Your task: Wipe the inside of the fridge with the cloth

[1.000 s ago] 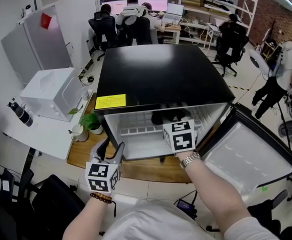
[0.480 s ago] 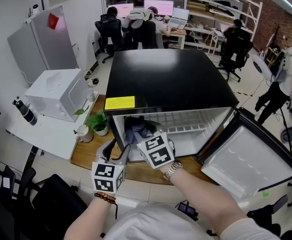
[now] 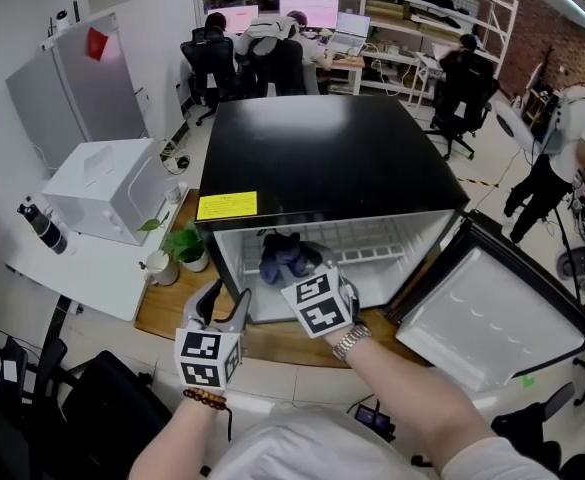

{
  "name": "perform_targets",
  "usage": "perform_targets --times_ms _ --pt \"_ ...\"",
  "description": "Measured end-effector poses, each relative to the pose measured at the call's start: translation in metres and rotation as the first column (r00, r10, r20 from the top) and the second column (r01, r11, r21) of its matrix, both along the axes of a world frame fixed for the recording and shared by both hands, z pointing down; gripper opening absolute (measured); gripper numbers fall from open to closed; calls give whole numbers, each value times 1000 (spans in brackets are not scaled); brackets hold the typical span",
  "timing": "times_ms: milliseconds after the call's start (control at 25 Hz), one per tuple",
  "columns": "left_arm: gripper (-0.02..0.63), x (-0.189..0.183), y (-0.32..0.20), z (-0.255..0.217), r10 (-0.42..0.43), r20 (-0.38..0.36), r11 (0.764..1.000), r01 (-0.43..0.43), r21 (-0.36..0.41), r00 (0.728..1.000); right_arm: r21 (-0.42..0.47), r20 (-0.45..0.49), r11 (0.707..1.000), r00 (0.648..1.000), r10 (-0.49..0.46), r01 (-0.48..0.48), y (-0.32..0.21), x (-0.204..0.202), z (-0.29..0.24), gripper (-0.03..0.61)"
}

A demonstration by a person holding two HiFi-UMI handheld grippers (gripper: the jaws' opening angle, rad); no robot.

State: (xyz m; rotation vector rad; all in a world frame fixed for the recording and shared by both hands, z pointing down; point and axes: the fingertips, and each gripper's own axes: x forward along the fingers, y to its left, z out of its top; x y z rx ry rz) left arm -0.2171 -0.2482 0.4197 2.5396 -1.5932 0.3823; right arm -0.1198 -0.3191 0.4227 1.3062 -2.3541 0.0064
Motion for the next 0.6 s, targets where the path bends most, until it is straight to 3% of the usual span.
perform_targets --times_ms 600 --pt "214 -1 -1 0 -36 -23 999 36 -9 999 -4 4 977 977 211 -211 -4 108 0 147"
